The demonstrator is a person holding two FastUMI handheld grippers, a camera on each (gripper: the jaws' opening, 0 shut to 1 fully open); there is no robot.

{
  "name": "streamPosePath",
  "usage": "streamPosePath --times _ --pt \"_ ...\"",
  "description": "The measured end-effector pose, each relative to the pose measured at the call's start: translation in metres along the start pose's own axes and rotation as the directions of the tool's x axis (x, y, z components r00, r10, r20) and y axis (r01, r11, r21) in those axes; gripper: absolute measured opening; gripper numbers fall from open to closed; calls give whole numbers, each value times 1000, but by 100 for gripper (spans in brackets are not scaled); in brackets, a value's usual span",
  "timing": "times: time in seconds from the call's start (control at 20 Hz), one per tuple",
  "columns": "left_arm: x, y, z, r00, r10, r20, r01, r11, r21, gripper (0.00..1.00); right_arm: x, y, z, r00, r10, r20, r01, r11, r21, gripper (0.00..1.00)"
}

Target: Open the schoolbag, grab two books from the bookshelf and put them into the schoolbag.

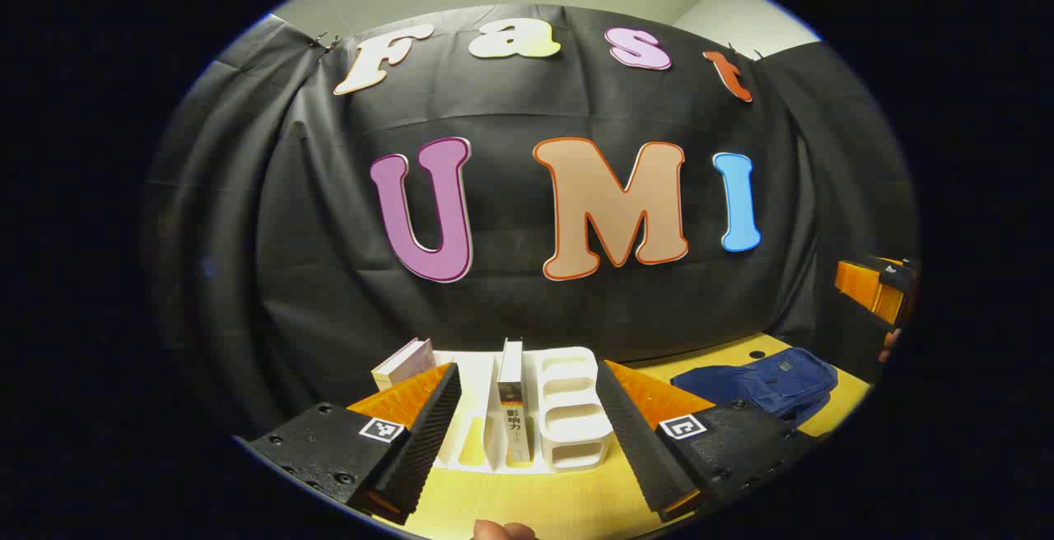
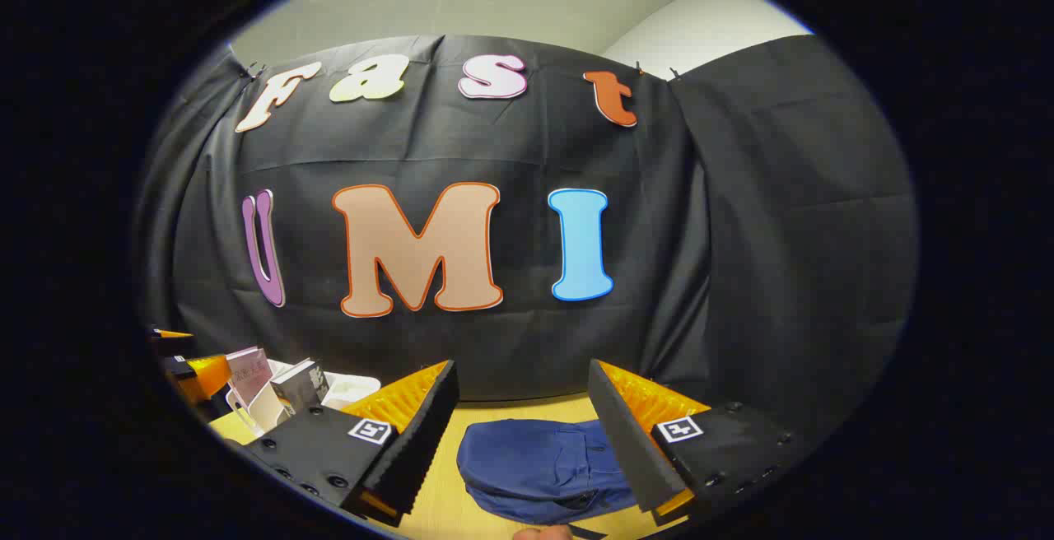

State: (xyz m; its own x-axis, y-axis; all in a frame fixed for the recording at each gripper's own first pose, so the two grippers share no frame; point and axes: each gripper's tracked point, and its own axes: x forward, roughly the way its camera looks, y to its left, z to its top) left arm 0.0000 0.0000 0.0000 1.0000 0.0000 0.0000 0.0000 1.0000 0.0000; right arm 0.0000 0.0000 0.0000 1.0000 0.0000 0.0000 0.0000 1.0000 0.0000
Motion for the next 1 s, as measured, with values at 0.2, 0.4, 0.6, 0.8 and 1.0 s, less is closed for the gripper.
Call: streamPosePath --times 0.2,0.4,0.6,0.8,1.0 --pt "0 5 -5 1000 12 -24 -12 1000 -7 100 3 -1 1 1000 11 3 -11 1000 -8 98" --pt "3 6 -6 1000 13 -25 -13 1000 9 100 4 -4 1 1000 8 1 -8 1000 -11 98" --pt "2 6 -4 1000 10 -24 -10 1000 16 96 6 -5 4 1000 12 13 -12 1000 -24 98" --pt "1 4 -6 999 8 -33 -7 1000 23 100 5 -5 7 1000 16 17 -16 999 -43 98" --pt "1 5 -1 1000 16 -16 -16 999 36 100 4 -9 2 1000 13 9 -12 999 -51 98"
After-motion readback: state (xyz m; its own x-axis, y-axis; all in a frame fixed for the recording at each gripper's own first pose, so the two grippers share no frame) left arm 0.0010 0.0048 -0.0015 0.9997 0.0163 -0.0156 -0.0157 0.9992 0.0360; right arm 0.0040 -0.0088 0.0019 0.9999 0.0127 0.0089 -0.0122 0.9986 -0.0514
